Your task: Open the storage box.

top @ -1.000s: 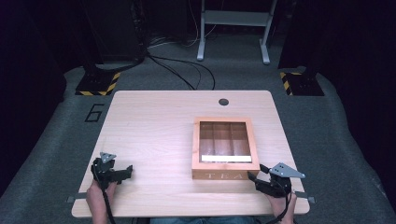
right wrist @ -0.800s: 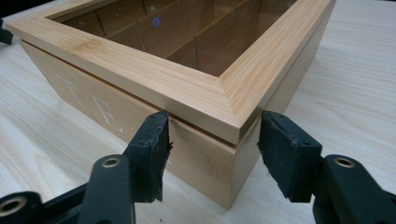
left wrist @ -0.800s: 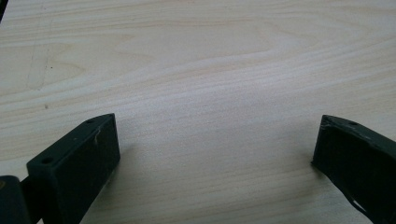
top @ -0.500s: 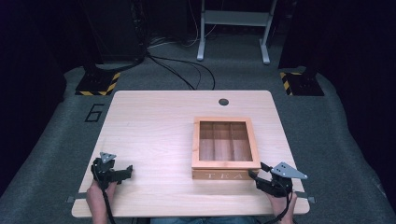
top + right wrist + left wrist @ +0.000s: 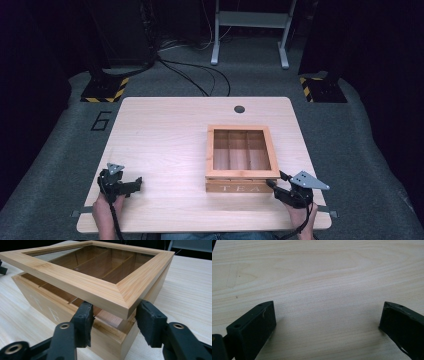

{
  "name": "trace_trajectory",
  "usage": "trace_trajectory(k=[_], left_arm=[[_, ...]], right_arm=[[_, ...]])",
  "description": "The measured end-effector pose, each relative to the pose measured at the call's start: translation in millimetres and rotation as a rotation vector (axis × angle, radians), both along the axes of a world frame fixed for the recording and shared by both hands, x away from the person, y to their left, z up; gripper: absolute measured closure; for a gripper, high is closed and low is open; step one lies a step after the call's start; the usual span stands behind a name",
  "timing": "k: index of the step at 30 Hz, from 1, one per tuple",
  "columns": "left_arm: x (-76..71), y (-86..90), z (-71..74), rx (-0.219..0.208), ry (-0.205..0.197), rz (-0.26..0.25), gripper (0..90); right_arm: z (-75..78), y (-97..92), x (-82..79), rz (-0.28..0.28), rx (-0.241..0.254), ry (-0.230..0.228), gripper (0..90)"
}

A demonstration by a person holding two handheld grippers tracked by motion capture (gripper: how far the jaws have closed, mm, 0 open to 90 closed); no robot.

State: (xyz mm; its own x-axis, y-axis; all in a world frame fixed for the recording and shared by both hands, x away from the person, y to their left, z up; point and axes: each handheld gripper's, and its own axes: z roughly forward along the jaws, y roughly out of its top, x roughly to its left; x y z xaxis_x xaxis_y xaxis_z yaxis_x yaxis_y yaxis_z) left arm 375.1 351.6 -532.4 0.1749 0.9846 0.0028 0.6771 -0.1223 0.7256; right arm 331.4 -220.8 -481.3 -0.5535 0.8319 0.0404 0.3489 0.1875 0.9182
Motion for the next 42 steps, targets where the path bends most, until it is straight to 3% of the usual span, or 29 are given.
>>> trace_trajectory(k=[11, 22, 28, 42], left_arm=[[0.0, 0.0, 0.0, 0.0, 0.001, -0.001, 0.5], [0.0, 0.0, 0.0, 0.001, 0.001, -0.001, 0.5], [0.0, 0.1, 0.1, 0.001, 0.001, -0.001, 0.5], [0.0, 0.1, 0.1, 0.001, 0.001, -0.001, 0.5]], right_arm=[[3.0, 1.8, 4.2, -0.02, 0.008, -0.02, 57.1], [8.4, 5.2, 8.5, -0.084, -0.009, -0.044, 50.9], [11.0, 6.7, 12.3, -0.115, 0.009, -0.081, 47.6], [19.6, 11.1, 24.9, -0.139, 0.01, -0.144, 51.3]])
